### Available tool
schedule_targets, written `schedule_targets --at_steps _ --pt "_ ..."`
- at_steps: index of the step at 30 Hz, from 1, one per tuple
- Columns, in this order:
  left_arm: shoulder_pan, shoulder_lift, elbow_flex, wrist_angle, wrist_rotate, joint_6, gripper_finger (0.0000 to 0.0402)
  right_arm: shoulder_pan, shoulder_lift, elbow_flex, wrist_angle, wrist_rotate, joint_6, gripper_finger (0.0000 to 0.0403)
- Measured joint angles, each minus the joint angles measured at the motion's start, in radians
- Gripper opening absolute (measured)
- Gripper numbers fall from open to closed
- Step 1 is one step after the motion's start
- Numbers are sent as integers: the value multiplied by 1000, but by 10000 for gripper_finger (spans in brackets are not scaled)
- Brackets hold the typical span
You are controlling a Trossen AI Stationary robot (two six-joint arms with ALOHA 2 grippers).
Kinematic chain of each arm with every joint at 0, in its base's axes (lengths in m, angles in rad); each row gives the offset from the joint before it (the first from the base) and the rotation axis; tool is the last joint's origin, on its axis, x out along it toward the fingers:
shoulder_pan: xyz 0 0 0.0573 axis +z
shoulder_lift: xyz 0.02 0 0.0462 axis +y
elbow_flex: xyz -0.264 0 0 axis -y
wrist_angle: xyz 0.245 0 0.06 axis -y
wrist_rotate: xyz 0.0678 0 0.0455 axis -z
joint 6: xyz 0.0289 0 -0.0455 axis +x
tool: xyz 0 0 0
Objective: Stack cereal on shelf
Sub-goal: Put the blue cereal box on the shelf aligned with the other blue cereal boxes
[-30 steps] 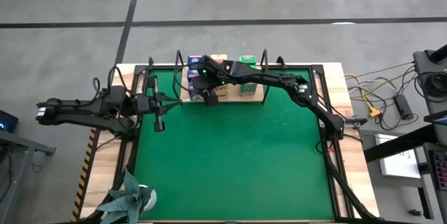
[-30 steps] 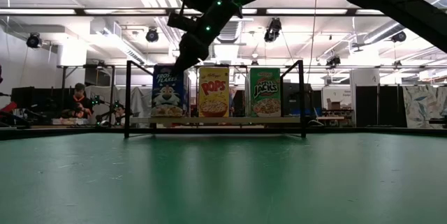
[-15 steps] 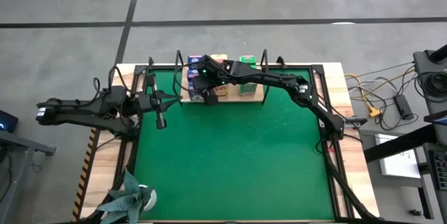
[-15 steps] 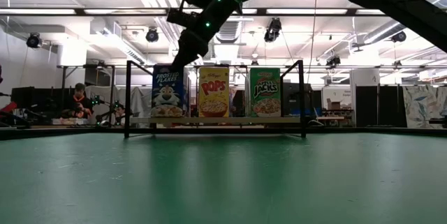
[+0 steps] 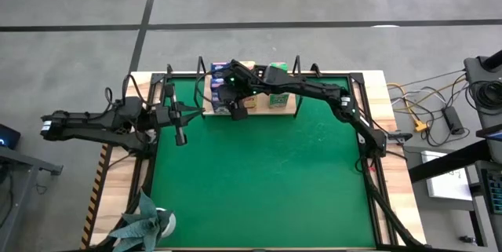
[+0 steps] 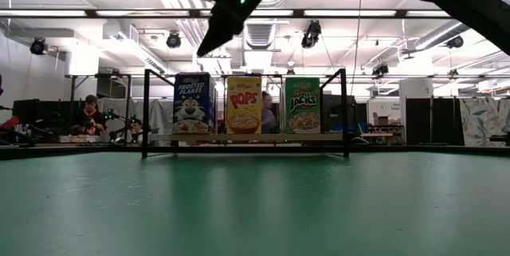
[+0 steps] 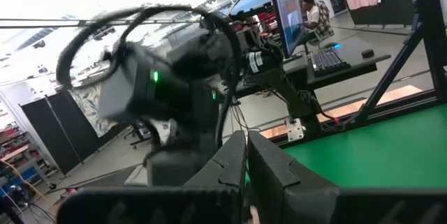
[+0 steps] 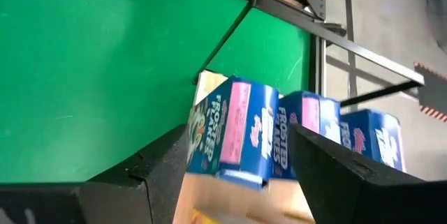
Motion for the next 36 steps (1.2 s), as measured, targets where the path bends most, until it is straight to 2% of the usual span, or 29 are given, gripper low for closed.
schedule_targets --at_steps 7,14,21,36 --pt "0 0 0 0 0 0 0 -2 -34 2 -124 -2 56 206" --pt "0 0 0 0 0 0 0 -1 -26 -12 -240 -2 105 106" --pt "0 0 0 0 0 0 0 1 -25 -69 -150 -2 102 18" --pt "0 0 0 -1 1 1 0 -4 -24 -139 -25 1 64 9"
